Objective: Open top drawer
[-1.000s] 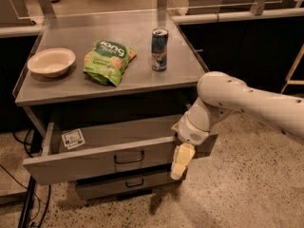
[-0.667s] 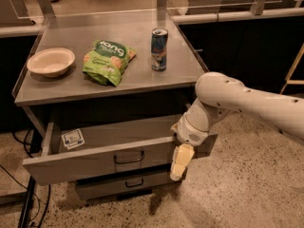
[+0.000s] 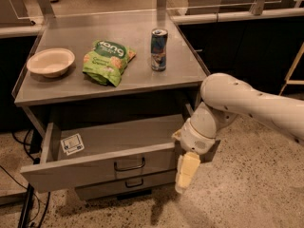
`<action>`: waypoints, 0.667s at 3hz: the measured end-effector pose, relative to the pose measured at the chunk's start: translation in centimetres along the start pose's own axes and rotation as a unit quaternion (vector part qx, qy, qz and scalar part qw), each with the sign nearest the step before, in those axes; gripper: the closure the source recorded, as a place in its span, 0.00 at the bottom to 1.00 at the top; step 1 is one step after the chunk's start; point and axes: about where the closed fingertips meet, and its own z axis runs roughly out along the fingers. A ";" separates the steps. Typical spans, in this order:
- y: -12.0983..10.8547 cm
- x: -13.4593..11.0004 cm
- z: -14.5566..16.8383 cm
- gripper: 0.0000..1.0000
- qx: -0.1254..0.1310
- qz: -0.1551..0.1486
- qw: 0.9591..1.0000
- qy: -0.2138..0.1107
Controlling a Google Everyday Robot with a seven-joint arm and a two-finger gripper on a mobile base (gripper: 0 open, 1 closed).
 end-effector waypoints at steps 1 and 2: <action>3.9 0.1 -1.0 0.00 -0.019 -0.007 1.000 -0.004; 7.5 0.6 -1.7 0.00 -0.039 -0.011 0.999 -0.002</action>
Offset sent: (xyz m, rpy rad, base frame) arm -0.1050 -0.0177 0.0418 0.0243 0.0997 0.0718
